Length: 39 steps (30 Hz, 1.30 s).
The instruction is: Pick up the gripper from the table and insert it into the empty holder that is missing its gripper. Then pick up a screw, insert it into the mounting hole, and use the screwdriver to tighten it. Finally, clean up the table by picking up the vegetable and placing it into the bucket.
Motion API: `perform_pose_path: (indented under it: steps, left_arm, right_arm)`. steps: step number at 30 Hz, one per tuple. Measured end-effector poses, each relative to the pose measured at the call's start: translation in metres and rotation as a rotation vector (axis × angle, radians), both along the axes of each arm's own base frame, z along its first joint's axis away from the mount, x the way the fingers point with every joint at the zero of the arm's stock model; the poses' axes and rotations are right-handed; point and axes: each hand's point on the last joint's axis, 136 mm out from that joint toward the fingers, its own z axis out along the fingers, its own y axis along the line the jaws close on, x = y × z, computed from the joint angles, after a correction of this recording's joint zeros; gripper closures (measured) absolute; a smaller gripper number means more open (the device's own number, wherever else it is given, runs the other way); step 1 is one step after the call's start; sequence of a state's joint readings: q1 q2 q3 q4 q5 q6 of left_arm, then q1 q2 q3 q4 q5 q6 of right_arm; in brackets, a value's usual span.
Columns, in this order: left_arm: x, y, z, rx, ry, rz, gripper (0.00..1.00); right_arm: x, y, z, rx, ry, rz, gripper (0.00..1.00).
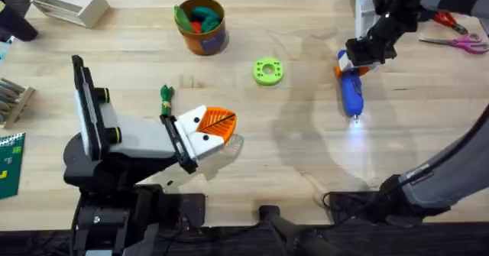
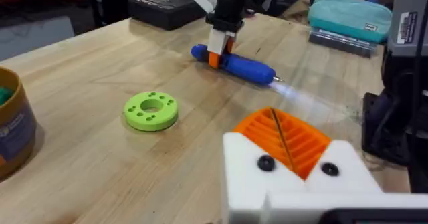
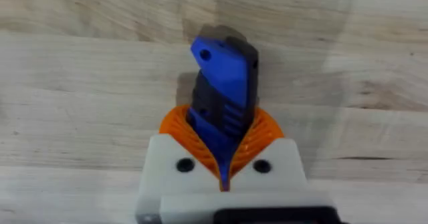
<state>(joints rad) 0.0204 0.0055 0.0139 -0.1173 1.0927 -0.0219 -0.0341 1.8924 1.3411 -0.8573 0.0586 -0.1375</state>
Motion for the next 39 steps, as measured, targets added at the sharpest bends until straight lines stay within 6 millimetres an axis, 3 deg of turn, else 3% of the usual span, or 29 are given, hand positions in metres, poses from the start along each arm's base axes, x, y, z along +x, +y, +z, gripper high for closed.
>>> perform_pose_path:
  steps: [3, 6, 12, 18, 19, 22, 23, 31, 39]
  left_arm:
    - [0.000, 0.000, 0.000, 0.000, 0.000, 0.000, 0.993]
    - [0.000, 0.000, 0.000, 0.000, 0.000, 0.000, 0.993]
    - [0.000, 0.000, 0.000, 0.000, 0.000, 0.000, 0.993]
    - [0.000, 0.000, 0.000, 0.000, 0.000, 0.000, 0.993]
    - [0.000, 0.000, 0.000, 0.000, 0.000, 0.000, 0.993]
    - [0.000, 0.000, 0.000, 0.000, 0.000, 0.000, 0.993]
    - [0.000, 0.000, 0.000, 0.000, 0.000, 0.000, 0.993]
    - [0.000, 0.000, 0.000, 0.000, 0.000, 0.000, 0.993]
    - [0.000, 0.000, 0.000, 0.000, 0.000, 0.000, 0.993]
  right_arm:
    - [0.000, 0.001, 0.007, 0.007, -0.011, -0.002, 0.971]
    - [0.005, 0.005, 0.031, 0.031, -0.069, -0.001, 0.971]
    - [0.041, 0.018, 0.131, 0.094, -0.360, -0.012, 0.971]
    - [0.053, 0.039, 0.219, 0.125, -0.586, 0.031, 0.971]
    - [0.057, 0.059, 0.251, 0.153, -0.678, 0.081, 0.971]
    - [0.063, 0.084, 0.282, 0.216, -0.787, 0.143, 0.971]
    - [0.060, 0.106, 0.310, 0.300, -0.873, 0.190, 0.971]
    - [0.036, 0.130, 0.366, 0.438, -1.013, 0.244, 0.971]
    - [0.021, 0.158, 0.395, 0.539, -1.086, 0.323, 0.971]
